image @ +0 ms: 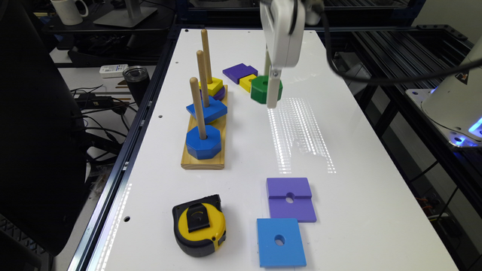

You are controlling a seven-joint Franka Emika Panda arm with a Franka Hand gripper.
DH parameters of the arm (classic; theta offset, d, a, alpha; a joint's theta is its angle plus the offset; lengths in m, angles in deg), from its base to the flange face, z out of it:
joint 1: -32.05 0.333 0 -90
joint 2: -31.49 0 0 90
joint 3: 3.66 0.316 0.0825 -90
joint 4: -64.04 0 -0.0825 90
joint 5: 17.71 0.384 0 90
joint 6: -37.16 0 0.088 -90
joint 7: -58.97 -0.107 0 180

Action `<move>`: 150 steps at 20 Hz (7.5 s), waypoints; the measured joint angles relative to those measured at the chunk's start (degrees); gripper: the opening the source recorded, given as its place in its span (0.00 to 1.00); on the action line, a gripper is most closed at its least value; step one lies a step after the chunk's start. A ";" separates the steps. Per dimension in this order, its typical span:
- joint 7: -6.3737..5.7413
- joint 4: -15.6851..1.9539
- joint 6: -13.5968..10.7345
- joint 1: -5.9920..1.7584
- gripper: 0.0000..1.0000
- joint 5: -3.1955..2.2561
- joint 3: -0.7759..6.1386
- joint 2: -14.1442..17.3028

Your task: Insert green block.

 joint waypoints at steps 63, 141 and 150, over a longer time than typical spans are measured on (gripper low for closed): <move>0.05 -3.51 -11.49 -0.48 0.00 0.79 0.23 -9.64; -4.50 -23.51 -9.55 -0.36 0.00 -0.62 4.72 9.43; -4.47 -23.52 -9.41 -0.48 0.00 -0.62 4.72 9.43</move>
